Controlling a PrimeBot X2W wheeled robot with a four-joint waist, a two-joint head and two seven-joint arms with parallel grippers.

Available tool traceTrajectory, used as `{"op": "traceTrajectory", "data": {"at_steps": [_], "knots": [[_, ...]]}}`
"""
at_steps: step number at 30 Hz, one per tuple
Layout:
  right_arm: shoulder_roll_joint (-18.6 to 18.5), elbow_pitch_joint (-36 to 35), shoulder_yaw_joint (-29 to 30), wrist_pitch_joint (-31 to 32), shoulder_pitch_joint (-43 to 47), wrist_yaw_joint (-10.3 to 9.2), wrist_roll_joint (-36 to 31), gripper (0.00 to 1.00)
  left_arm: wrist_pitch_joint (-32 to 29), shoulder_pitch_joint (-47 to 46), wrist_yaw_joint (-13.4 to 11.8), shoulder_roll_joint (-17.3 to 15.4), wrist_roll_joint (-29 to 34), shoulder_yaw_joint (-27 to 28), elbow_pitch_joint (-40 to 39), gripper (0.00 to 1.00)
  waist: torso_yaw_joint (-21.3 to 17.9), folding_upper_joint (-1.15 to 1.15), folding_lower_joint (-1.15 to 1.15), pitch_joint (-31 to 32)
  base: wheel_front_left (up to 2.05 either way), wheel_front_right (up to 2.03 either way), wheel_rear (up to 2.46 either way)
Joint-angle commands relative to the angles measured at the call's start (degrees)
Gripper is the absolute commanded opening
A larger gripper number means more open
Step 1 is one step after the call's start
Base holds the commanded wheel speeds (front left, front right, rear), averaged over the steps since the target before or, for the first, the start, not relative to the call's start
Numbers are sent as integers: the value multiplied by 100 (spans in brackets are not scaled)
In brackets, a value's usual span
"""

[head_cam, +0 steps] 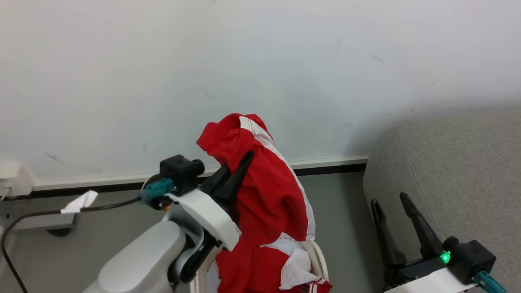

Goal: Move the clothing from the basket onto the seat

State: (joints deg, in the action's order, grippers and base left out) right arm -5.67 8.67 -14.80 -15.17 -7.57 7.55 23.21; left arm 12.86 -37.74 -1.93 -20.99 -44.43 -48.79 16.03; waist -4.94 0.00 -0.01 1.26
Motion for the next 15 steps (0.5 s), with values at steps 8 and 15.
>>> {"op": "traceTrajectory", "data": {"at_steps": [8, 15], "knots": [[-365, 144, -769, 3, -264, -12, 116, 100, -52, 130, 3, -87, 27, -103, -285, 0, 93, 0, 1, -48, 0, 0, 0], [-733, 792, -2004, 3, -784, -12, 324, 100, -34, 201, 84, 25, 123, -316, -375, 0, 346, 0, 1, 47, 0, 0, 0]]}}
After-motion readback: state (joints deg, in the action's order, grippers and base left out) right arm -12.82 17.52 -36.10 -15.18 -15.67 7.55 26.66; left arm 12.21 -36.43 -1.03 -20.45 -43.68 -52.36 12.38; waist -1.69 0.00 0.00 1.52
